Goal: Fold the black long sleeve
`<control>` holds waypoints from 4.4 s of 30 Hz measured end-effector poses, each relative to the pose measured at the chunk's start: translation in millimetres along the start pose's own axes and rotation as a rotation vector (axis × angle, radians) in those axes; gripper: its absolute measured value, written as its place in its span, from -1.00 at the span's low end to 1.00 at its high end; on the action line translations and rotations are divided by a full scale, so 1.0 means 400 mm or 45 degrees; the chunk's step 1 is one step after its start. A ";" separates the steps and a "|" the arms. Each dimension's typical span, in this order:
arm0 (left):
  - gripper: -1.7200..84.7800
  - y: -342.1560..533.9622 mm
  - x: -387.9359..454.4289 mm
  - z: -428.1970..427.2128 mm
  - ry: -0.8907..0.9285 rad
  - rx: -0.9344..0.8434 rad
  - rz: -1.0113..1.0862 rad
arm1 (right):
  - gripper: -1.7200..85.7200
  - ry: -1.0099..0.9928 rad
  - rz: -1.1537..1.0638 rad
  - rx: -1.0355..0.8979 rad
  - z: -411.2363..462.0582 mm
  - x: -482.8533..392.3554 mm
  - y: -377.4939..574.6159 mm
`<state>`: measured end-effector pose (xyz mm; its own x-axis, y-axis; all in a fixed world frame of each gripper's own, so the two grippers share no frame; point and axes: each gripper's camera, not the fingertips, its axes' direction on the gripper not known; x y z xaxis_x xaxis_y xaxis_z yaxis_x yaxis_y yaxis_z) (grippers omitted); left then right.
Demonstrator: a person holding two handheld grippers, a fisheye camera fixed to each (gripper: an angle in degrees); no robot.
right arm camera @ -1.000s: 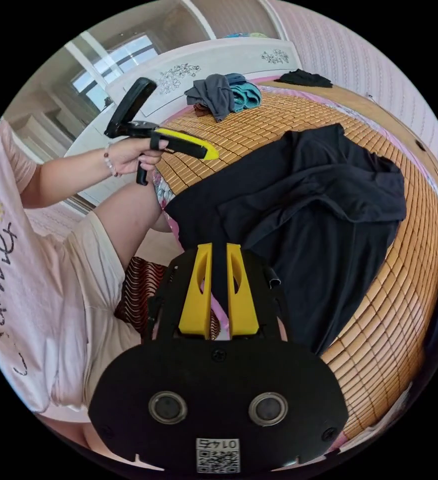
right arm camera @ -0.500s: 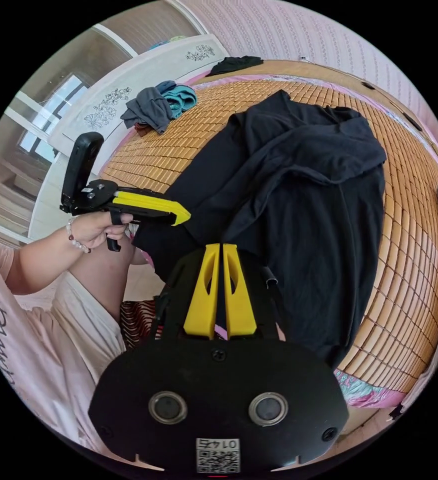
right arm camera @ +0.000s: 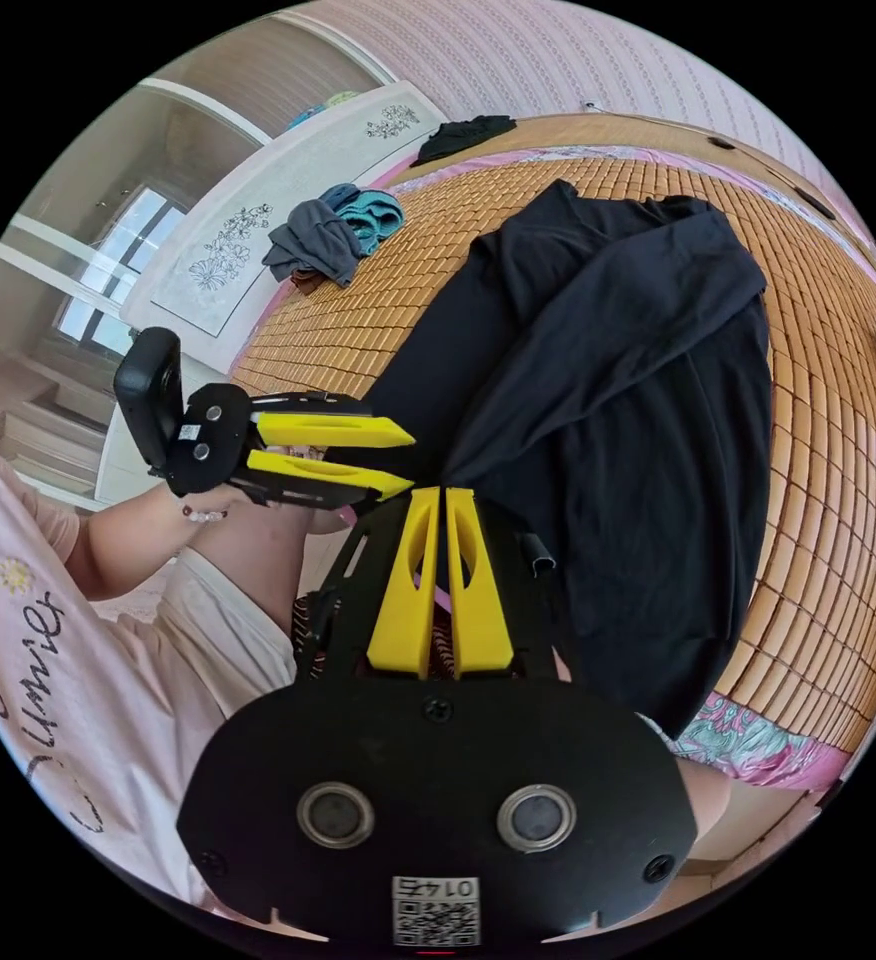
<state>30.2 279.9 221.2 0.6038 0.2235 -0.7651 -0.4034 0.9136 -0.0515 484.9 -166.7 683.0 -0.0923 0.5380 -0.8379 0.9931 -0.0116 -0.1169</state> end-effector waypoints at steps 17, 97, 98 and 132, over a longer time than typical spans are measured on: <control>-0.98 0.194 -0.166 -0.245 0.000 0.210 -0.326 | -0.96 -0.031 -0.114 -0.062 0.051 -0.073 -0.102; -0.97 -0.452 -1.224 -0.252 0.109 0.282 -0.793 | -0.96 0.311 0.314 0.250 -0.451 0.650 -0.742; -0.98 -0.442 -1.230 -0.277 0.102 0.337 -0.808 | -0.96 0.315 0.322 0.286 -0.480 0.655 -0.730; -0.83 0.133 -0.502 -0.316 0.282 0.229 -0.766 | -0.76 0.261 0.424 0.140 -0.465 0.303 -0.041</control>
<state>-199.4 240.7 290.9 0.5244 -0.4007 -0.7513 0.0921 0.9039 -0.4178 470.9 55.3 682.5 0.2605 0.6465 -0.7170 0.9516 -0.2975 0.0775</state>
